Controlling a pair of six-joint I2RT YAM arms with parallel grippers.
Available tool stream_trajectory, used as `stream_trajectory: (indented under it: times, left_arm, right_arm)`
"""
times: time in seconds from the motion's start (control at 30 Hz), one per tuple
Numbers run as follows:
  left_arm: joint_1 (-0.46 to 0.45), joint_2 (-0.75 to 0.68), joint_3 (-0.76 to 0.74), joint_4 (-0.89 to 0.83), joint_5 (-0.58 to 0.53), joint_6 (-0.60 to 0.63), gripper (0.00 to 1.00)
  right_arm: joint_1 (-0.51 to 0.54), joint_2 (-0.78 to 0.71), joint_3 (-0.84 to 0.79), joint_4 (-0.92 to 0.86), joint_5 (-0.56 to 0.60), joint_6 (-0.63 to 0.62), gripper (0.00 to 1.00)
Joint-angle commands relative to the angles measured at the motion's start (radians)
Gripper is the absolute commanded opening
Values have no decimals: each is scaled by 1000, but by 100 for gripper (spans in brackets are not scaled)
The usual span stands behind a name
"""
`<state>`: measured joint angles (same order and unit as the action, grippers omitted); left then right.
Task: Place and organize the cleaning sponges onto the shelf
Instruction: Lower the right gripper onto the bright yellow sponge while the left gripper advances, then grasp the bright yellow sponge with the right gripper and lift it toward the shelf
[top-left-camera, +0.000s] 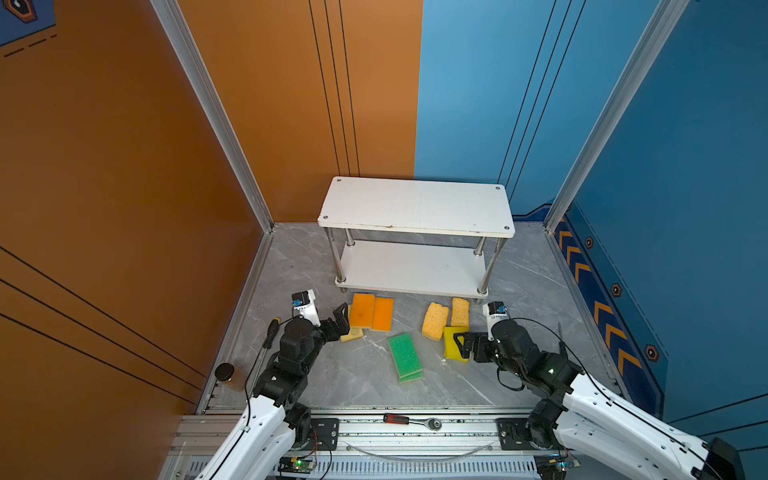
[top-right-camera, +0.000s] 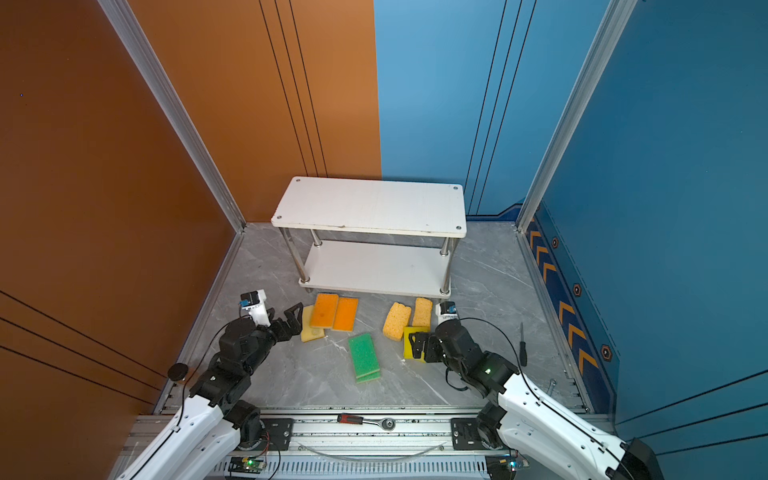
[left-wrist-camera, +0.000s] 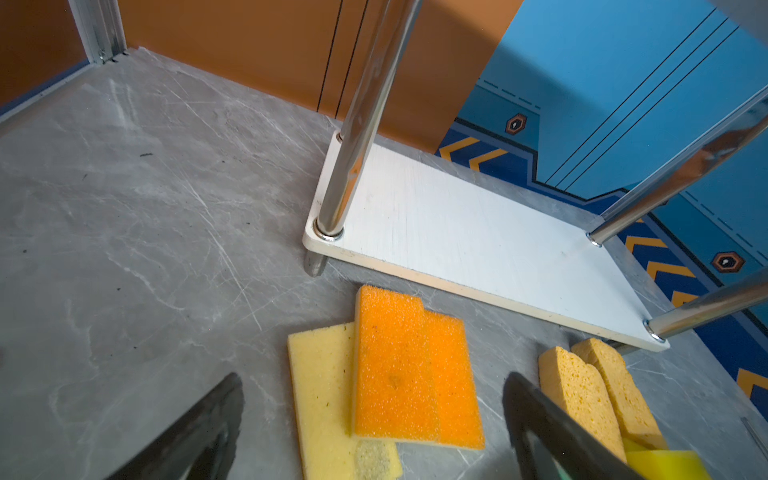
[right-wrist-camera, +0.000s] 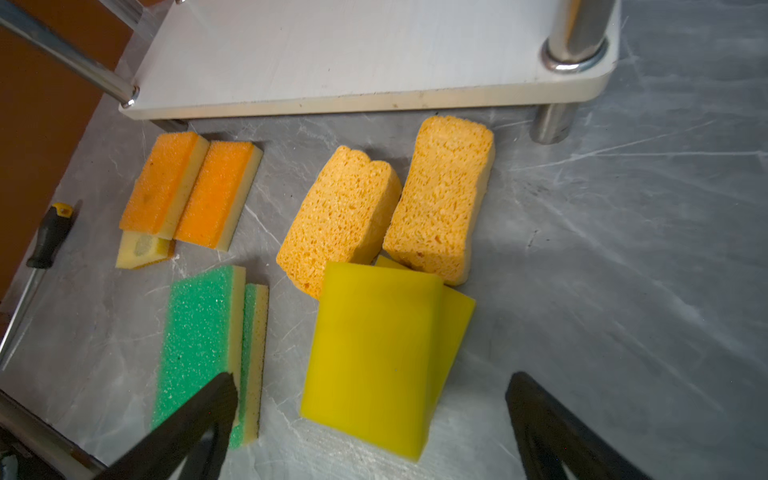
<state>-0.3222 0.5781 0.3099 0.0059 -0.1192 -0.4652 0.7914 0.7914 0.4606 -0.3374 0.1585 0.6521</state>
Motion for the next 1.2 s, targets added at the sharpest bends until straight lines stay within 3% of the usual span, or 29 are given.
stream_trajectory:
  times: [0.0, 0.4, 1.17]
  left_arm:
    - [-3, 36, 27, -7, 47, -6, 98]
    - [-2, 100, 12, 57, 96, 2, 98]
    - [3, 69, -11, 18, 110, 0, 98]
  right_arm:
    - [71, 55, 8, 24, 152, 46, 100]
    - [138, 278, 91, 41, 227, 52, 100]
    - [201, 377, 100, -6, 300, 107, 93]
